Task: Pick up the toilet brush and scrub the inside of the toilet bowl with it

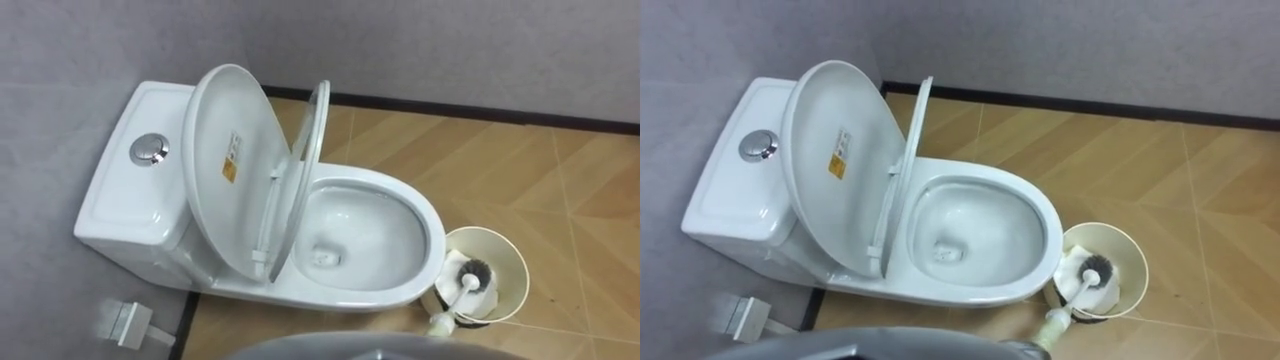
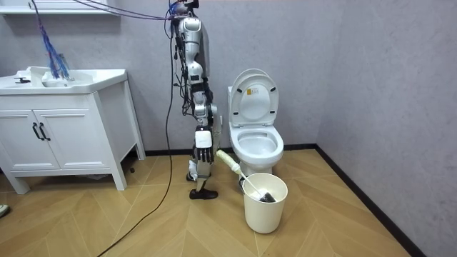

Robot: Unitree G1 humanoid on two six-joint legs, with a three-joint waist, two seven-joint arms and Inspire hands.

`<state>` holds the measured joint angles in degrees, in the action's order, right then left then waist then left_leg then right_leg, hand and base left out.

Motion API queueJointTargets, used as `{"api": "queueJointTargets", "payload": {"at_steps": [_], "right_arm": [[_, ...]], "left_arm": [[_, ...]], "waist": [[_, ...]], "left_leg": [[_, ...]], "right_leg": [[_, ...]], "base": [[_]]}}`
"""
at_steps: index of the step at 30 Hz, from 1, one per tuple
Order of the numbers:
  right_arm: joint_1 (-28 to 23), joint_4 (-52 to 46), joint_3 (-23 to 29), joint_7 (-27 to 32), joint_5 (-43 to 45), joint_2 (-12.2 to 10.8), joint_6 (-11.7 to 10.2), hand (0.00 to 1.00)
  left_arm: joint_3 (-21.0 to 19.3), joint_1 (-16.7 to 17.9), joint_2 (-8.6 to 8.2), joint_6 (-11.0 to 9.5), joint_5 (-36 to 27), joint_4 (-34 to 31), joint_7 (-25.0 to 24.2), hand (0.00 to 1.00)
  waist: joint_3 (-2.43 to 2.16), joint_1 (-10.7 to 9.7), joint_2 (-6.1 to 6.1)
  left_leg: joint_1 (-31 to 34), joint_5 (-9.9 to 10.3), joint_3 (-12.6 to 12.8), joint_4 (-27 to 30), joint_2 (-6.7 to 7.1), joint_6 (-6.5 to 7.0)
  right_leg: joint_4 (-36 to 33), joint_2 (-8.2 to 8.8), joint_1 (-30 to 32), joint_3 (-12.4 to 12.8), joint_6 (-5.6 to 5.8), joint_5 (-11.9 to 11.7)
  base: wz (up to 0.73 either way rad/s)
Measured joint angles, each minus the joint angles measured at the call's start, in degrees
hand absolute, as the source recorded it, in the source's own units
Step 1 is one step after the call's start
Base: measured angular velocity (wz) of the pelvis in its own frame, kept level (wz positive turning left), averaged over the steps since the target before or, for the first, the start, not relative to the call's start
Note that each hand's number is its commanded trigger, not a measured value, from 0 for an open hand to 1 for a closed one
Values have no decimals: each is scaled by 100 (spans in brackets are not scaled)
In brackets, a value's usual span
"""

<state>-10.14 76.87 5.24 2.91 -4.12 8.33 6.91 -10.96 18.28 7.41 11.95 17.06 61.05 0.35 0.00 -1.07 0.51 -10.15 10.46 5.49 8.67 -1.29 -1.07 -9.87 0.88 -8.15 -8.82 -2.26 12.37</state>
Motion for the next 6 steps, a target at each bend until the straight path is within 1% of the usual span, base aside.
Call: {"api": "queueJointTargets", "payload": {"at_steps": [6], "right_arm": [[-2, 59, -287, -320, 550, -4, 260, 0]], "left_arm": [[109, -186, -12, 30, -3, 90, 8, 0]], "waist": [[7, -9, -11]], "left_leg": [[47, 9, -27, 4, 0, 14]], "right_leg": [[-16, 2, 11, -35, 14, -4]], "base": [[3]]}}
